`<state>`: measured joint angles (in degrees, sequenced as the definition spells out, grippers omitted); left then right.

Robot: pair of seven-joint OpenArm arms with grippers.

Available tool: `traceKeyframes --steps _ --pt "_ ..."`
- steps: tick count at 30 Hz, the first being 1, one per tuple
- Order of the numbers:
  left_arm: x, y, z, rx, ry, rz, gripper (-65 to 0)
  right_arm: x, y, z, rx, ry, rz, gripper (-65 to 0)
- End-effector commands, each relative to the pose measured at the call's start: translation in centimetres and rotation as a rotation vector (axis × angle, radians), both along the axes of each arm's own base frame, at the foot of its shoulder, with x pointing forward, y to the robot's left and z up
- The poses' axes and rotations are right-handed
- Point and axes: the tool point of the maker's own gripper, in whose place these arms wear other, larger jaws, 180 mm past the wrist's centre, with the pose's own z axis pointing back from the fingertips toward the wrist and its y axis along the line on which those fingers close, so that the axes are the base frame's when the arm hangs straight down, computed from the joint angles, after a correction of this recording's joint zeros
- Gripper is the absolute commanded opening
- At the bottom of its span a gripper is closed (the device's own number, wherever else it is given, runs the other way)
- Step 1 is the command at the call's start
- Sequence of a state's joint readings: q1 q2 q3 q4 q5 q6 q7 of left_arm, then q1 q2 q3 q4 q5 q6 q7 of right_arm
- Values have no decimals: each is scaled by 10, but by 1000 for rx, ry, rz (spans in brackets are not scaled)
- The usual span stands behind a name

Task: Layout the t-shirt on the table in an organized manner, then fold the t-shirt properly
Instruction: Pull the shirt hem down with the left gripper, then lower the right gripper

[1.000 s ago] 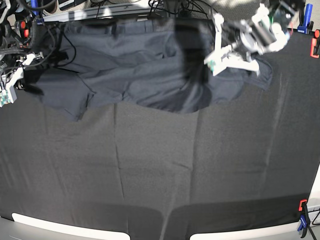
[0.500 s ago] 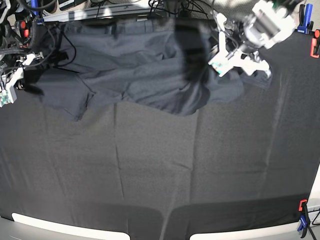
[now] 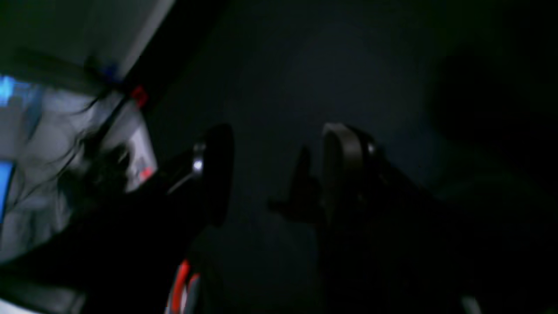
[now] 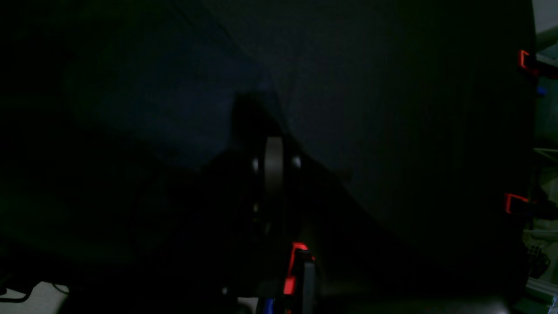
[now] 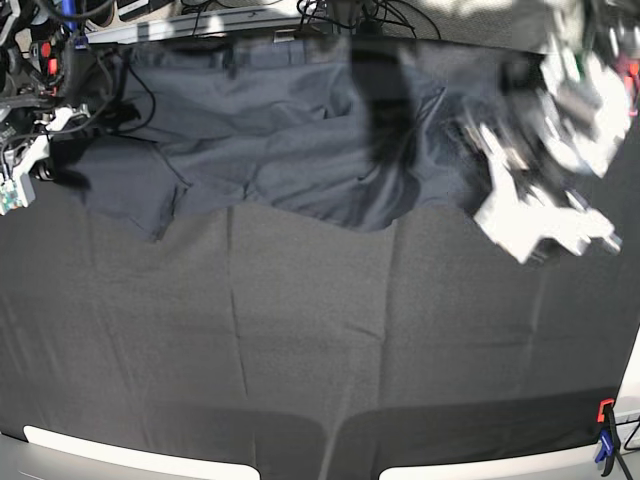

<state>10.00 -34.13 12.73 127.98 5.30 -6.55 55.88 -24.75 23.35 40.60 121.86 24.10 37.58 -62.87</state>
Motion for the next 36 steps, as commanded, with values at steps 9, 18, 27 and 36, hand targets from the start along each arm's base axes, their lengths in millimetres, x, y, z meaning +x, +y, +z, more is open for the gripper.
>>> traceKeyframes --steps 9,18,27,36 --pt "9 17 -84 -457 402 175 -350 5 1 10 -18 -29 33 -650" --pt "-1 8 -121 -647 534 217 -350 5 1 9 -19 -27 32 -650" --pt "-10 -21 -126 -789 613 135 -350 5 1 9 -19 -28 33 -650" --pt "-5 -16 -143 -754 607 148 -350 5 1 9 -19 -29 33 -650"
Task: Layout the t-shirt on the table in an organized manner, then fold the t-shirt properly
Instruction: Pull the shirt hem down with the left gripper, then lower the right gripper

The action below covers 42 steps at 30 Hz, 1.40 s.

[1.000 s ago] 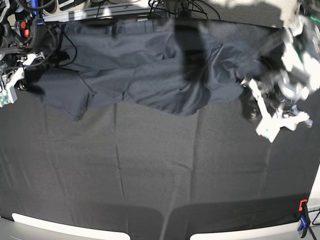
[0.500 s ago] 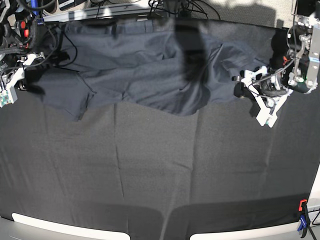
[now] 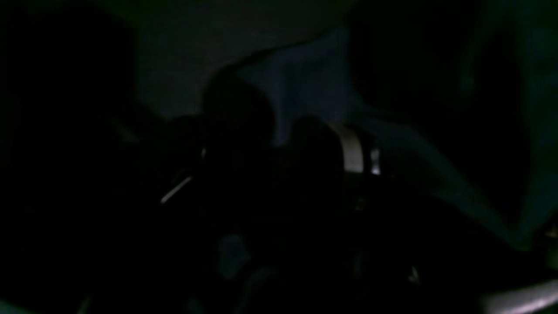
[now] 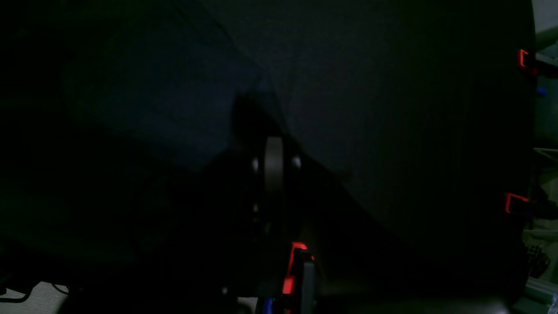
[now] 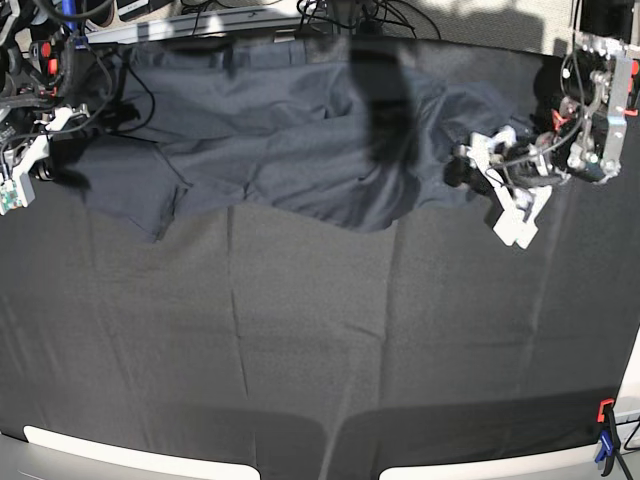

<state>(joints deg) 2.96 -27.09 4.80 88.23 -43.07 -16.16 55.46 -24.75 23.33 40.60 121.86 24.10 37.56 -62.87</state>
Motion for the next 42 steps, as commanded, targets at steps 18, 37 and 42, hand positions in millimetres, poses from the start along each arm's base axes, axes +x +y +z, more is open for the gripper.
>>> traceKeyframes --steps 18,37,42 --pt "38 18 20 107 -168 -2 -650 25 8 28 4 -146 67 -650" --pt "79 -7 160 208 -584 -132 -650 77 14 87 60 -321 107 -650" --pt "77 -7 157 211 -573 -134 -650 76 6 53 154 -246 61 -590"
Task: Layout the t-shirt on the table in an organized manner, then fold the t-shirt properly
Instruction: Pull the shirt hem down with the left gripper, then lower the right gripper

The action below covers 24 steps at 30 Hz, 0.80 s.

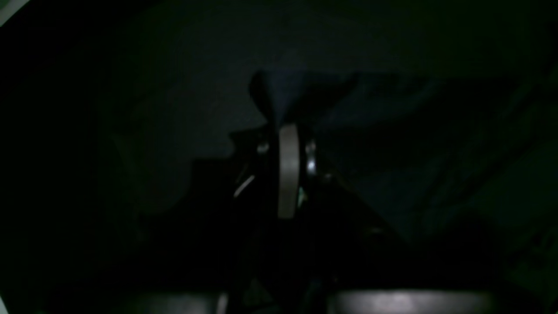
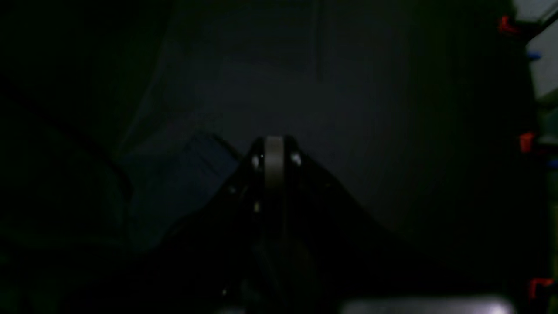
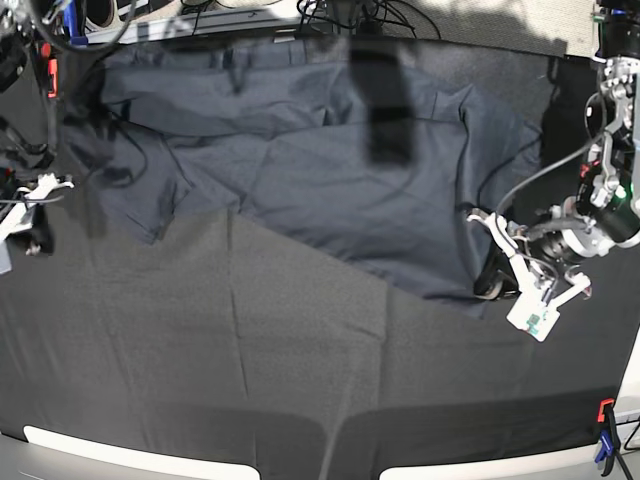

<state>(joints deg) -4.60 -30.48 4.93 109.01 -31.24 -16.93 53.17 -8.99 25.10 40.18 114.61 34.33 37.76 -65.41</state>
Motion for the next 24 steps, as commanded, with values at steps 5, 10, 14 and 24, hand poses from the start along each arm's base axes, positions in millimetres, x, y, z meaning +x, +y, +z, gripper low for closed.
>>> traceKeyframes --steps 5,10,14,24 --pt "5 2 14 -4 -43 3 -650 12 5 -20 75 10 43 -341" --pt "5 2 14 -5 -43 3 -650 18 32 -76 117 180 114 -342" --pt "5 2 14 -4 -43 3 -650 32 43 -102 83 265 153 -342" --pt "5 2 14 -4 -43 3 -650 33 62 -149 -1 449 232 -347"
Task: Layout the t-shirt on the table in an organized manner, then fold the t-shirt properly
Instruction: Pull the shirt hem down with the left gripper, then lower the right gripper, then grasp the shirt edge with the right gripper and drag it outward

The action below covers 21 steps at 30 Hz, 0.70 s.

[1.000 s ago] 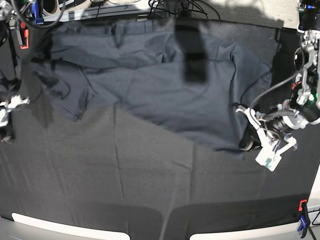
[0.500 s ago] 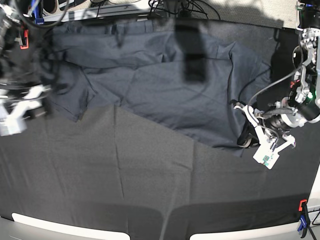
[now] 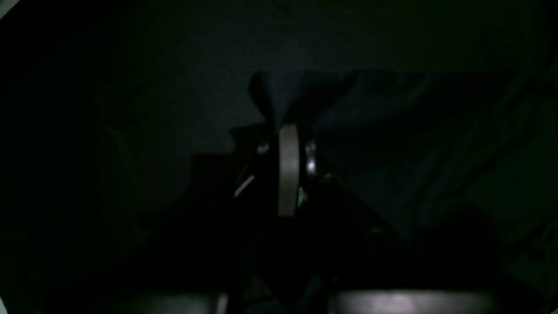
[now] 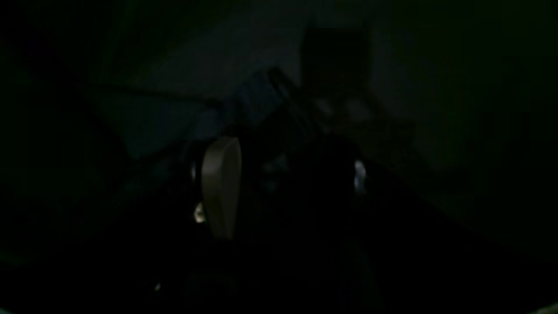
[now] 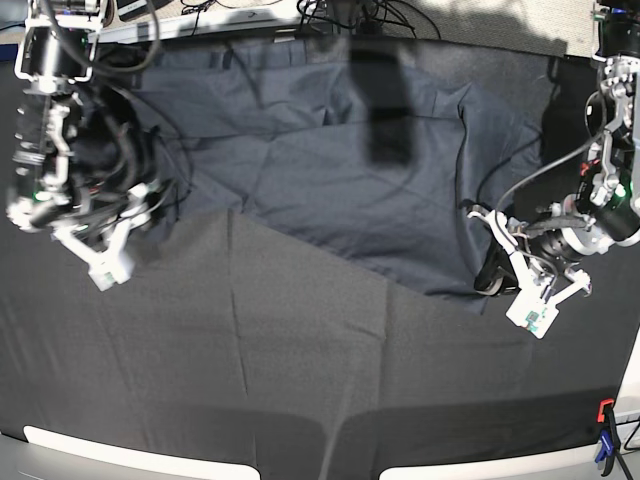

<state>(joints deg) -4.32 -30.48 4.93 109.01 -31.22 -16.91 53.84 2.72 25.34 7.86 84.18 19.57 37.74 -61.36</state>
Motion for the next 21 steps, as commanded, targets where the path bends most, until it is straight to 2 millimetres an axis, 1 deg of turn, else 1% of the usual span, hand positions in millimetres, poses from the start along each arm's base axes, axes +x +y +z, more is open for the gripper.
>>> traceKeyframes --steps 1,2,4,6,8,10,13,15,17,19,21 --pt "8 1 17 -10 -58 2 -650 2 -2 5 -25 11 28 -374" --pt "8 1 17 -11 -58 2 -650 -3 -1 1 -40 41 42 -446" --pt "8 1 17 -11 -59 2 -650 -3 2 1 -45 41 55 -650" --pt "8 1 17 -11 -58 2 -650 3 4 9 -49 8 63 -650" --pt "8 1 17 -10 -58 2 -650 13 8 27 -50 -61 74 -650" --pt "8 1 17 -11 -58 2 -650 21 10 48 -63 -131 85 -650" --pt "8 1 17 -10 -58 2 -650 32 14 85 -89 -251 100 -650" --pt "8 1 17 -11 -58 2 -650 37 16 110 -106 -329 106 -650" --pt "8 1 17 -11 -58 2 -650 39 16 129 -121 -390 106 -650" --pt "8 1 17 -10 -59 2 -650 41 13 140 -129 -425 96 -650" --pt "8 1 17 -11 -60 1 -650 42 9 147 -126 -450 81 -650"
